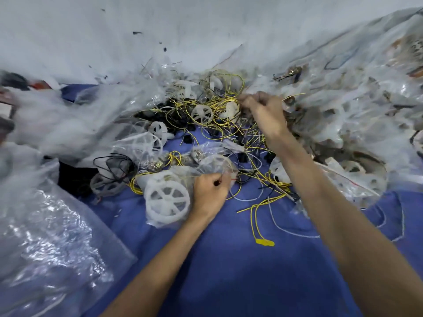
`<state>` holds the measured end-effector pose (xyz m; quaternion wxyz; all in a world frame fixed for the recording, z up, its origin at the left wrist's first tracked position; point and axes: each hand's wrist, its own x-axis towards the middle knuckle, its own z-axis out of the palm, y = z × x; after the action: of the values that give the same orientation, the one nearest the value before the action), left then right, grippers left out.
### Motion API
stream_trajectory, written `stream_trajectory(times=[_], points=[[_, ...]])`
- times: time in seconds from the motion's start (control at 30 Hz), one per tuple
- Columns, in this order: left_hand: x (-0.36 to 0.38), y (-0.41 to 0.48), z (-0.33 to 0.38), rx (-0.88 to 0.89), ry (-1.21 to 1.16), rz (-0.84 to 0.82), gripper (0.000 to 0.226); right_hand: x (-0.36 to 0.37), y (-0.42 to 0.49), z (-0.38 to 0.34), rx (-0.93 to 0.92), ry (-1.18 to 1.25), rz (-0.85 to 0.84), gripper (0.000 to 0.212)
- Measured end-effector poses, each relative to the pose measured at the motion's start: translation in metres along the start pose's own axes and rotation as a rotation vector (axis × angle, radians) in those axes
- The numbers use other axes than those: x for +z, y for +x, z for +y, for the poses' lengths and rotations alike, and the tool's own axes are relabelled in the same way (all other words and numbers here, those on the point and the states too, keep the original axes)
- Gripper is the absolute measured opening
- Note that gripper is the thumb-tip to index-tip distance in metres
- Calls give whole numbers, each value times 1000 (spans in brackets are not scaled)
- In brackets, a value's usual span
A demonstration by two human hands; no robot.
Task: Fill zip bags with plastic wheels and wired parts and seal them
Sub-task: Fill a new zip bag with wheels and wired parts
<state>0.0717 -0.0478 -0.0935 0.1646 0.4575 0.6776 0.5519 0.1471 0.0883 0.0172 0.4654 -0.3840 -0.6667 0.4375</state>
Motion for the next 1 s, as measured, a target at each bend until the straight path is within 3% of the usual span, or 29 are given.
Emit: stream_trajectory(times=[0.23,0.37,0.47,0.6,0.77,0.93,1.0], points=[[-3,-8,2,73,77,175,25,-1,-19,27,174,507,-156,11],[-3,-9,-1,136,95,163,12,-3,-15,37,333,705,-244,16],[0,-6,-4,122,153,160,25,2,-12,41,424,661,-262,17],[4,-3,-6,50,350,90,20,5,-5,39,446,614,-252,16],[4,-4,-4,-53,462,-35,25,1,-7,34,455,520,-386,25],[-16,9,16,146,796,-201,42,-10,-7,18,311,415,-541,29],[-29,15,37,228,885,-243,33,-15,-11,12,257,361,-610,30]])
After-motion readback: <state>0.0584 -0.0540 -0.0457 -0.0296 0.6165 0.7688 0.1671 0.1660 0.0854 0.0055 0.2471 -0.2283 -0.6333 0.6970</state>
